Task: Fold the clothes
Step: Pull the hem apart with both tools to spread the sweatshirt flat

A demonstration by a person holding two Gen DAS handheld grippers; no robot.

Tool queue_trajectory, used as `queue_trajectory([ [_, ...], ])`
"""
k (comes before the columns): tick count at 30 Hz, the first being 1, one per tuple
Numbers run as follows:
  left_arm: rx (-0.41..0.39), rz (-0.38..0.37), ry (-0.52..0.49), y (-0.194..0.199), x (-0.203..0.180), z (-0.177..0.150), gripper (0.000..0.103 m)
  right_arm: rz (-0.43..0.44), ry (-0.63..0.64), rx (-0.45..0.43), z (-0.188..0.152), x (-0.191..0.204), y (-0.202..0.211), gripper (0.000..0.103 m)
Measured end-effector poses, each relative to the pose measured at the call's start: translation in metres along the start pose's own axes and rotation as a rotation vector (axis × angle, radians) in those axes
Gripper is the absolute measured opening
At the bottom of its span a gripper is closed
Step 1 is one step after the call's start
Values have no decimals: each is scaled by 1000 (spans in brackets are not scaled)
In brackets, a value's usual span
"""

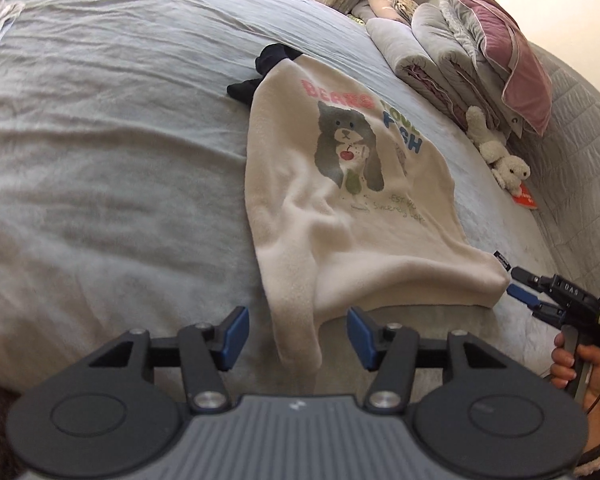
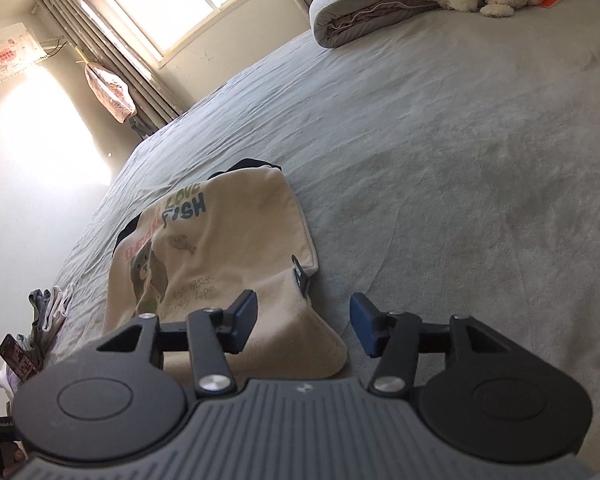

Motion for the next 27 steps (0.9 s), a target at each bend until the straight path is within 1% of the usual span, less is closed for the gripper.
queue_trajectory([
  [3, 4, -33, 58, -6, 3, -12, 55, 18, 48, 28, -9, 5, -1, 58],
  [6, -17, -63, 105, -9, 5, -18, 54, 34, 98, 57, -18, 9, -5, 61],
  [9, -55, -83, 174, -13, 11, -18, 49, 17, 146, 90, -26, 8, -18, 61],
  [10, -53, -81, 188, -14, 13, -17, 39, 1, 157, 93, -28, 6, -22, 61],
  [11, -51, -80, 200, -14, 14, -17, 24, -11, 166, 93, -29, 5, -26, 61],
  [12, -41, -79, 204, -14, 15, -16, 16, -12, 171, 93, -30, 6, -28, 60],
  [13, -35, -87, 205, -11, 15, -15, 8, -13, 176, 94, -30, 6, -29, 43],
  [14, -41, -95, 202, -7, 15, -14, 8, -4, 173, 106, -29, 8, -29, 30],
  [15, -50, -102, 190, -1, 13, -11, 8, 1, 161, 122, -29, 9, -28, 11],
  [19, -77, -108, 134, 23, 6, -1, 7, -5, 118, 151, -19, 20, -10, 11],
  [20, -83, -106, 114, 29, 3, 1, 7, 4, 110, 153, -16, 24, -4, 11],
  [24, -62, -68, -12, 41, -13, -1, 7, 26, 107, 164, -6, 36, 20, 11],
  [26, -47, -27, -78, 39, -17, -7, 7, 4, 133, 183, -6, 39, 27, 11],
  [27, -40, 5, -115, 36, -20, -10, 7, -15, 150, 198, -8, 38, 27, 11],
])
Point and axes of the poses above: each gripper's, at about its wrist camera, not at the fingertips, and y roughly against the way its jaws point, x to its left, z to its top, the point moved 7 cm from there along -y, roughly the way its jaws point, and after that the axes turned 12 degrees about z, right-handed, at the moved point
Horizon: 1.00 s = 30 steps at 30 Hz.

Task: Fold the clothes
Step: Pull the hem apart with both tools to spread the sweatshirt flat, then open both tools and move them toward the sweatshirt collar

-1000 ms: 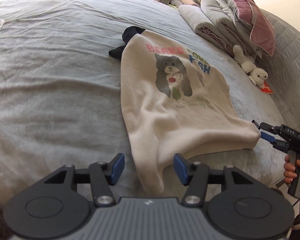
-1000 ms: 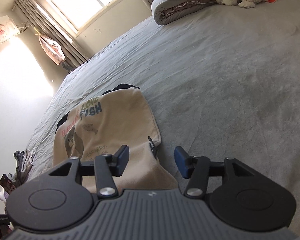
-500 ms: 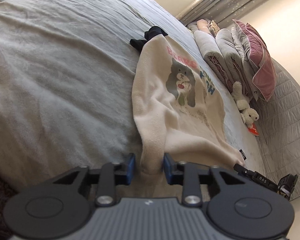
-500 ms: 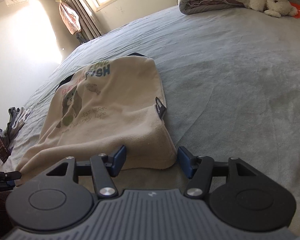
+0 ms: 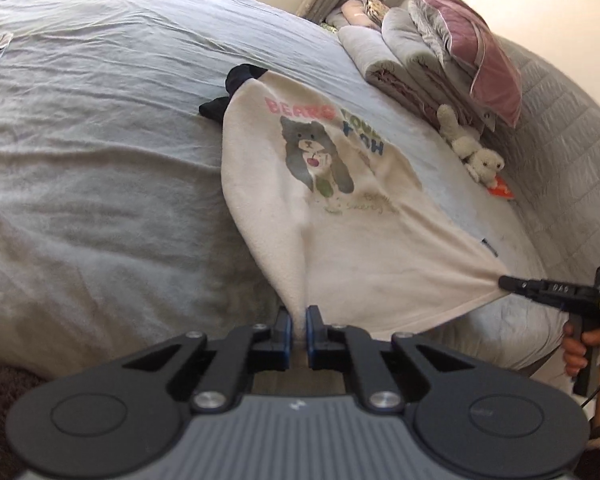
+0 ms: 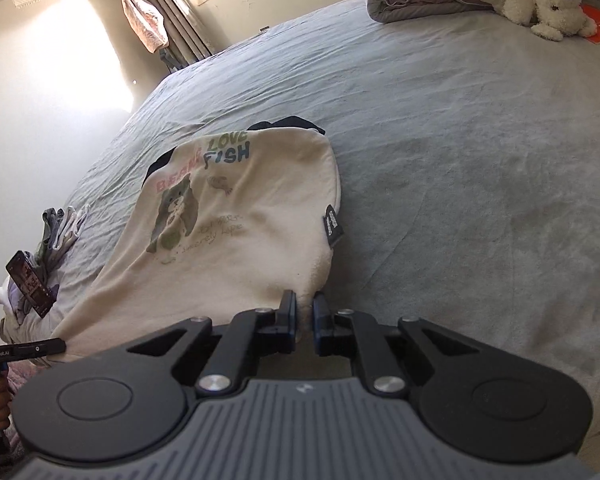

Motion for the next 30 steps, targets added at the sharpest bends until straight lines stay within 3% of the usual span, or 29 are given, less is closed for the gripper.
queue_trajectory([
  [2, 19, 61, -60, -9, -1, -7, 7, -41, 29, 32, -5, -2, -1, 11],
  [7, 74, 142, -91, -32, 8, -23, 7, -106, 33, 91, -22, -19, -20, 11],
  [15, 97, 134, -59, -41, 14, -25, 11, -172, 39, 133, -27, -28, -40, 12],
  [18, 78, 129, -45, -35, 17, -21, 29, -182, 70, 146, -22, -22, -37, 21],
  [20, 52, 136, -48, -28, 18, -16, 44, -190, 93, 146, -18, -19, -35, 37],
  [21, 39, 139, -52, -26, 18, -13, 46, -191, 103, 143, -16, -17, -35, 48],
  [23, 23, 143, -50, -23, 20, -3, 55, -193, 122, 137, -9, -14, -35, 52],
  [30, 1, 182, -36, -31, 23, 34, 59, -200, 133, 108, 22, -4, -49, 59],
])
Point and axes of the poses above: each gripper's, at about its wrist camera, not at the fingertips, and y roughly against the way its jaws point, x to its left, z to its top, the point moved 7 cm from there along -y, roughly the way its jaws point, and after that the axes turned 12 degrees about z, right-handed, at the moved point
